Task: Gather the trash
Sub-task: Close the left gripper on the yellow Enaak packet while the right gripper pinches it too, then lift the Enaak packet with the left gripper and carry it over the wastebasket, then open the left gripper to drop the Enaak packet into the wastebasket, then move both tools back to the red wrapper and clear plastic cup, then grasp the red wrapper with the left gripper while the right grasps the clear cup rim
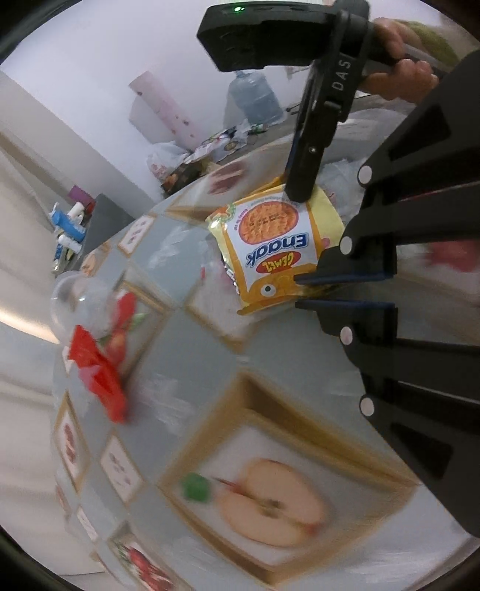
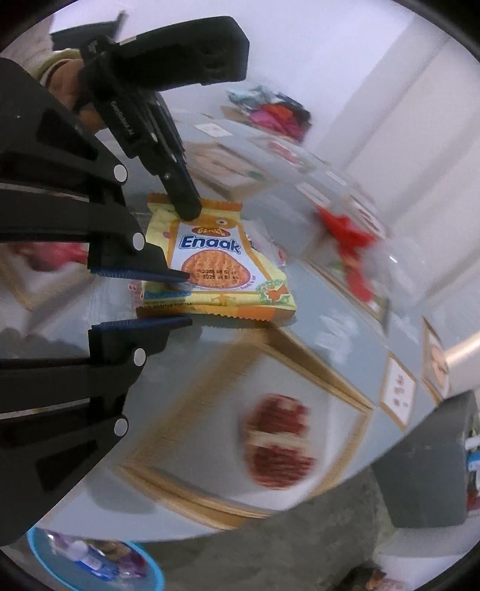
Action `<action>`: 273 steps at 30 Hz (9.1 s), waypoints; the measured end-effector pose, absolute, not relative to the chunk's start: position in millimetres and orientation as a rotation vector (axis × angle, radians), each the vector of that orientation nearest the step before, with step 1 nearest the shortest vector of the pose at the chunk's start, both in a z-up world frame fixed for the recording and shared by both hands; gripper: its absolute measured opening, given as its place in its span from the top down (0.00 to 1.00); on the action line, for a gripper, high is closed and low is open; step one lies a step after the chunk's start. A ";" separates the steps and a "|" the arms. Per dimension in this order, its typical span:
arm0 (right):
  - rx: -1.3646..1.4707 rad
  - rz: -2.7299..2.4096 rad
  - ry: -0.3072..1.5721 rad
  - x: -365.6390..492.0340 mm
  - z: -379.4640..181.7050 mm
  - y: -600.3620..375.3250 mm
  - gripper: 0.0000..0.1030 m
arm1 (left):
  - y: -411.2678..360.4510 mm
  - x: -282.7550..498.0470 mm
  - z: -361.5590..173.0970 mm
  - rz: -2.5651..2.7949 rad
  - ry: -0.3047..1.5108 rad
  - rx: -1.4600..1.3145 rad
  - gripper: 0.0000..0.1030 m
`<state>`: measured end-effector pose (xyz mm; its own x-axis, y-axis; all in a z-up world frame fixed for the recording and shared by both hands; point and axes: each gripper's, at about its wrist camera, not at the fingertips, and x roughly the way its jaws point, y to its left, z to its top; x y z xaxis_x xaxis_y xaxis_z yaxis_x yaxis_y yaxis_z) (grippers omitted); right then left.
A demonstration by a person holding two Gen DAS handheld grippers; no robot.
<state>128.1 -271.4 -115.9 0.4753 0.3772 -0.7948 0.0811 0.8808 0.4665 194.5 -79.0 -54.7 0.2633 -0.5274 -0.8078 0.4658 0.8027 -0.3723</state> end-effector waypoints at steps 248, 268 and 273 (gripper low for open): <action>0.423 0.069 1.094 310.2 -76.4 -279.4 1.00 | -88.6 367.9 -56.7 -0.545 0.911 0.117 0.82; -0.008 -0.074 0.876 252.7 -44.4 -269.4 0.68 | -57.9 338.5 -55.5 -0.547 0.938 0.101 0.86; -0.034 -0.090 0.875 268.1 -58.0 -275.3 0.64 | -56.8 342.6 -55.5 -0.549 0.936 0.095 0.86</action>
